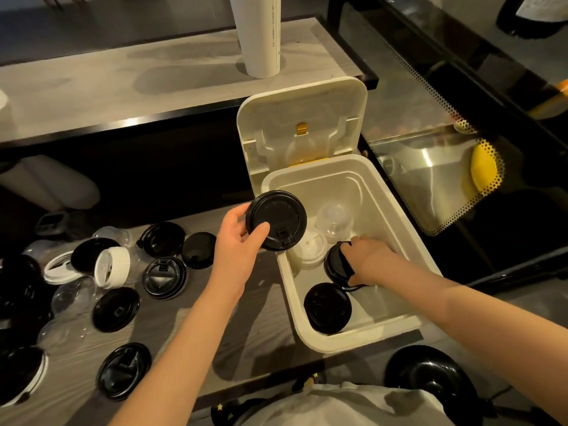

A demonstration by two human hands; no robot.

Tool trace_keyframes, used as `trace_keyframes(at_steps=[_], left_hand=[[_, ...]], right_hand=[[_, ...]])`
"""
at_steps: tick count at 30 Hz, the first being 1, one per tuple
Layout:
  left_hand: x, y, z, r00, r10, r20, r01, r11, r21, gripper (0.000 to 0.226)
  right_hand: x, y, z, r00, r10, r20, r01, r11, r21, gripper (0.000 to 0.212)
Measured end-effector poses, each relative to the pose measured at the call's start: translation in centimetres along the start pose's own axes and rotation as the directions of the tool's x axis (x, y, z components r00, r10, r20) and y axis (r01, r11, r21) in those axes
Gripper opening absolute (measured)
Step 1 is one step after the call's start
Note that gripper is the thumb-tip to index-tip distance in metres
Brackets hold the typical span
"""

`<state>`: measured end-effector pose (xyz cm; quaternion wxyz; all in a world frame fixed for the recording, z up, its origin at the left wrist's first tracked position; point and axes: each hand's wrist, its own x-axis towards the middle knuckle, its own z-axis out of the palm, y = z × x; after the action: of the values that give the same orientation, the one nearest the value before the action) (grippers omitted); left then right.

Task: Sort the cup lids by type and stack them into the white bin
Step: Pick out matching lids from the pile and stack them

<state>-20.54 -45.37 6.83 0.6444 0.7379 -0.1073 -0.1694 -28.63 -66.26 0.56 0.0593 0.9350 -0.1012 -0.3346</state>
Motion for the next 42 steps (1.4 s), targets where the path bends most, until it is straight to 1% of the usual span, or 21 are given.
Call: trace_keyframes(at_steps=[3, 5, 6, 7, 8, 10, 11, 12, 13, 16, 18, 19, 20, 22, 24, 26, 28, 30, 35, 38, 42], left_hand=[[0.0, 0.2, 0.2, 1.0, -0.009, 0.019, 0.008, 1.0, 0.026, 0.036], [0.2, 0.4, 0.3, 0.999, -0.02, 0.032, 0.019, 0.998, 0.052, 0.039], [0.3, 0.4, 0.4, 0.999, -0.024, 0.038, 0.021, 0.998, 0.066, 0.039], [0.4, 0.5, 0.5, 0.999, -0.022, 0.046, 0.018, 0.997, 0.08, 0.038], [0.4, 0.6, 0.6, 0.998, -0.02, 0.058, 0.014, 0.995, 0.094, 0.038], [0.4, 0.8, 1.0, 0.996, -0.016, 0.092, 0.004, 0.991, 0.132, 0.039], [0.4, 0.9, 1.2, 0.994, -0.018, 0.112, 0.002, 0.989, 0.147, 0.04], [0.4, 1.0, 1.4, 0.991, -0.021, 0.133, -0.001, 0.987, 0.159, 0.04], [0.3, 1.1, 1.6, 0.988, -0.022, 0.152, -0.004, 0.985, 0.172, 0.04], [-0.1, 1.4, 1.9, 0.981, -0.01, 0.196, -0.034, 0.975, 0.222, 0.036], [-0.4, 1.6, 2.0, 0.974, 0.037, 0.222, -0.112, 0.934, 0.339, 0.033], [-0.7, 1.6, 1.9, 0.969, 0.068, 0.239, -0.168, 0.887, 0.429, 0.034], [-0.9, 1.5, 1.7, 0.962, 0.1, 0.255, -0.223, 0.827, 0.516, 0.038], [-1.2, 0.9, 1.1, 0.946, 0.145, 0.289, -0.305, 0.695, 0.651, 0.051], [-1.6, 0.2, 0.3, 0.929, 0.142, 0.342, -0.357, 0.588, 0.726, 0.062], [-2.1, -0.6, -0.2, 0.907, 0.108, 0.408, -0.399, 0.531, 0.747, 0.068], [-2.5, -1.2, -0.4, 0.894, 0.081, 0.441, -0.412, 0.535, 0.738, 0.069], [-2.5, -1.5, -0.3, 0.892, 0.079, 0.446, -0.414, 0.543, 0.731, 0.069], [-2.6, -1.7, -0.3, 0.898, 0.081, 0.432, -0.397, 0.57, 0.719, 0.068], [-2.7, -1.9, -0.2, 0.904, 0.092, 0.418, -0.389, 0.581, 0.715, 0.067], [-2.7, -2.0, -0.1, 0.906, 0.113, 0.408, -0.391, 0.589, 0.707, 0.066]], right_hand=[[-0.7, 0.1, -0.8, 1.0, 0.004, 0.01, -0.004, 1.0, -0.021, 0.068], [-1.5, 0.5, -1.9, 0.992, -0.012, -0.129, 0.023, 0.996, 0.088, 0.058], [-2.0, 0.7, -2.6, 0.969, -0.004, -0.246, 0.057, 0.976, 0.211, 0.052], [-2.5, 0.9, -3.4, 0.931, 0.032, -0.364, 0.111, 0.924, 0.366, 0.047], [-3.0, 1.0, -4.1, 0.89, 0.089, -0.446, 0.187, 0.822, 0.537, 0.043], [-3.9, 0.7, -5.6, 0.854, 0.172, -0.491, 0.363, 0.477, 0.8, 0.042], [-4.2, 0.5, -6.2, 0.858, 0.16, -0.488, 0.423, 0.316, 0.849, 0.043], [-4.3, 0.3, -6.5, 0.863, 0.129, -0.489, 0.457, 0.217, 0.863, 0.044], [-4.4, 0.2, -6.7, 0.862, 0.092, -0.498, 0.479, 0.173, 0.861, 0.042], [-4.7, 0.0, -6.9, 0.842, 0.062, -0.536, 0.523, 0.151, 0.839, 0.029], [-4.6, 0.2, -6.6, 0.847, 0.073, -0.526, 0.515, 0.129, 0.848, 0.025], [-4.7, 0.4, -6.4, 0.861, 0.067, -0.504, 0.494, 0.125, 0.86, 0.025], [-4.6, 0.6, -6.0, 0.877, 0.057, -0.478, 0.466, 0.146, 0.873, 0.024], [-4.4, 1.0, -4.8, 0.912, 0.029, -0.408, 0.386, 0.267, 0.883, 0.023], [-3.9, 1.3, -3.3, 0.95, -0.032, -0.312, 0.298, 0.401, 0.866, 0.022], [-3.2, 1.2, -2.1, 0.969, -0.11, -0.22, 0.245, 0.514, 0.822, 0.02], [-2.1, 0.7, -1.4, 0.965, -0.219, -0.144, 0.253, 0.634, 0.731, 0.021], [-1.3, -0.2, -1.2, 0.943, -0.323, -0.08, 0.298, 0.714, 0.633, 0.027], [0.7, -2.6, -0.1, 0.913, -0.404, -0.048, 0.395, 0.851, 0.345, 0.032], [1.3, -3.5, 0.9, 0.911, -0.409, -0.058, 0.413, 0.899, 0.146, 0.026], [1.0, -3.2, 0.7, 0.912, -0.394, -0.109, 0.406, 0.906, 0.121, 0.027]])
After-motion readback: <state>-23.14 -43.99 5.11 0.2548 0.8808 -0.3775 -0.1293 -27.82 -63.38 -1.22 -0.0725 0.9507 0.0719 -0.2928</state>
